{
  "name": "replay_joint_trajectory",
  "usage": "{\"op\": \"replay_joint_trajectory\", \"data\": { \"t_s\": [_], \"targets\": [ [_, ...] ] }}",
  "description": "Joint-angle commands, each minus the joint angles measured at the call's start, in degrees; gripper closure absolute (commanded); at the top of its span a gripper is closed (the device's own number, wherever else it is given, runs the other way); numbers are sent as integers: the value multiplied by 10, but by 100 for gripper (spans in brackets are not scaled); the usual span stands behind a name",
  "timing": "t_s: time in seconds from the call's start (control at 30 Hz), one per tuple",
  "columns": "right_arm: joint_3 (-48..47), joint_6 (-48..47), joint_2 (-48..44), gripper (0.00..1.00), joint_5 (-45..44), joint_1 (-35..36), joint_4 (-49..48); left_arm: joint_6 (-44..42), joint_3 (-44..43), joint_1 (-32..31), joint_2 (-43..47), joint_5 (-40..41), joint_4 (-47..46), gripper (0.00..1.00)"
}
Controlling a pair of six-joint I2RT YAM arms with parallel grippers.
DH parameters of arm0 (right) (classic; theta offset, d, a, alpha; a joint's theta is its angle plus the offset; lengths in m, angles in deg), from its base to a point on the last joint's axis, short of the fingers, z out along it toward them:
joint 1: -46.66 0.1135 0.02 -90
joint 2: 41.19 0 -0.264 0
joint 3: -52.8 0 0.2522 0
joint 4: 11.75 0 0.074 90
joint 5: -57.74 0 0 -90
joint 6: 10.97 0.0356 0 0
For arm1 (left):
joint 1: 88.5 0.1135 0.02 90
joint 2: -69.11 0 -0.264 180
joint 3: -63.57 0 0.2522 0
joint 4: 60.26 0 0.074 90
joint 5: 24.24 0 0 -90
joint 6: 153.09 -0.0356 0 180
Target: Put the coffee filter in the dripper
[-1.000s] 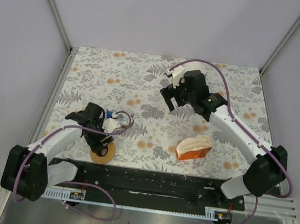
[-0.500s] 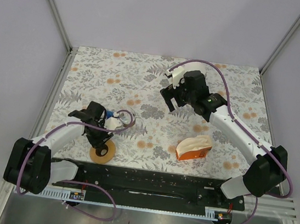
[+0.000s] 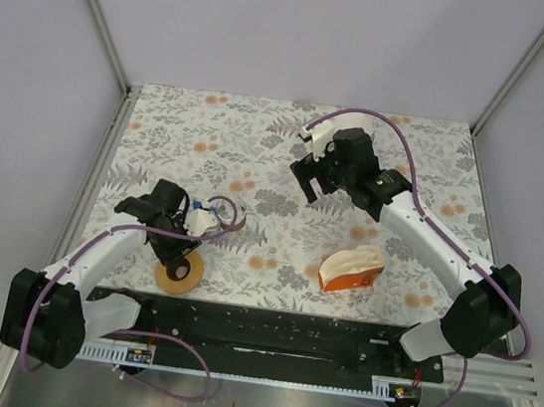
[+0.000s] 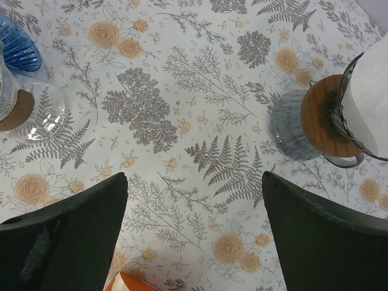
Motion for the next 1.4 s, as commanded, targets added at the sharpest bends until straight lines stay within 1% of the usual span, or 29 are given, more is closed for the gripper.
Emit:
{"op": "replay_joint_trajectory", "data": {
  "t_s": [0.0, 0.2, 0.3, 0.37, 0.47, 0.6, 0.7, 0.8, 0.87, 1.13, 1.37],
  "targets": [
    [-6, -7, -17, 1, 2, 3, -15, -27, -48, 2, 31, 32, 48, 100],
    [-12, -12, -17, 1, 4, 2, -8, -55, -93, 13, 44, 47, 103, 100],
    [-15, -13, -15, 1, 5, 3, -8, -49, -150, 17, 38, 51, 125, 100],
    [-16, -13, -12, 1, 5, 3, -9, -32, -205, 16, 23, 46, 145, 100],
    [-19, -13, -7, 1, 4, 3, -6, 5, -309, 10, -24, 45, 183, 100],
    [-19, -11, 0, 0, -5, 3, -6, 42, -423, -34, -93, 62, 204, 100],
    [-22, -10, 6, 1, -30, 3, 1, 60, -484, -81, -137, 82, 213, 100],
    [-23, -11, 10, 1, -47, 2, 8, 69, -531, -111, -187, 86, 215, 100],
    [-18, -12, 8, 1, -51, 2, 11, 74, -551, -126, -218, 114, 212, 100],
    [3, -13, -2, 0, -54, -5, 11, 94, -618, -154, -316, 131, 211, 100],
    [16, -12, -9, 0, -57, -7, 10, 106, -618, -161, -352, 126, 200, 100]
  ]
}}
